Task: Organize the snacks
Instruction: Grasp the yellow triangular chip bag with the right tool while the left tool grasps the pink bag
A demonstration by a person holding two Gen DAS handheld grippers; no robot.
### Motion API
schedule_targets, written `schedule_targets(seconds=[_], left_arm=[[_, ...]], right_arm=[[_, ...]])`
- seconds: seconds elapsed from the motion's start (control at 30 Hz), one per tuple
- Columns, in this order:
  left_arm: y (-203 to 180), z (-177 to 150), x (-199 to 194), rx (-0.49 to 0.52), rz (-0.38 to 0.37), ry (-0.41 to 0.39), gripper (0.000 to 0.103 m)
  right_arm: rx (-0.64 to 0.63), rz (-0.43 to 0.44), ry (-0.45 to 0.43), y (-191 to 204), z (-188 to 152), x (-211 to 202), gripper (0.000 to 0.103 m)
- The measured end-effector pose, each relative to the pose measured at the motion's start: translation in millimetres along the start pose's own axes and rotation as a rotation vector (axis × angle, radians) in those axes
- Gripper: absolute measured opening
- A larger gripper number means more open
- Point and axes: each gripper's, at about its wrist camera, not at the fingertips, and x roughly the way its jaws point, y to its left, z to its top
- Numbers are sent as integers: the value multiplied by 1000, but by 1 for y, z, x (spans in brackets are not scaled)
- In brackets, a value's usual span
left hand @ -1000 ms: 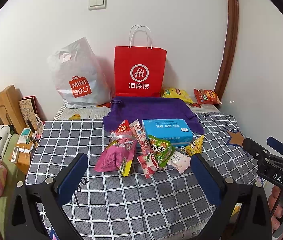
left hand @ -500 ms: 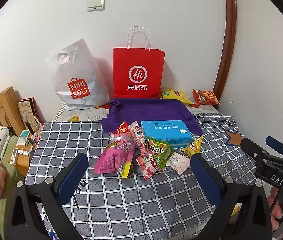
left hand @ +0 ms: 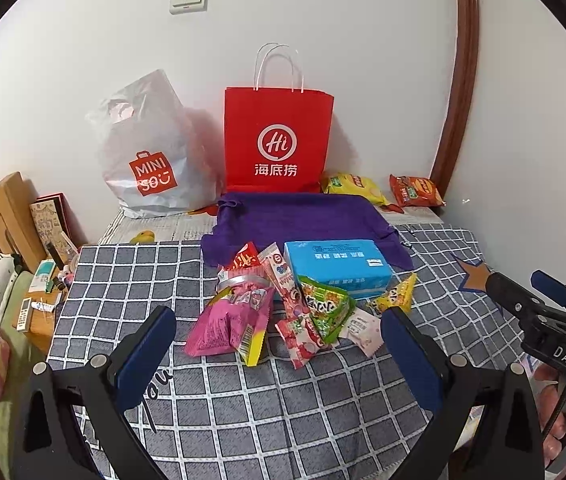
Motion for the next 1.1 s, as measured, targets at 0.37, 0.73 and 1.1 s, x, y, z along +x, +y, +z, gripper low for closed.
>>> schedule_targets(seconds=[0.37, 0.73, 1.1], left_arm=[[20, -2, 69, -42, 10, 107, 102], [28, -7, 127, -48, 6, 217, 102], [59, -12, 142, -91, 10, 240, 102]], right_arm=[[-18, -23, 66, -15, -7, 64, 96], [-59, -7, 217, -1, -29, 151, 82], [-29, -4, 384, 3, -41, 213, 49]])
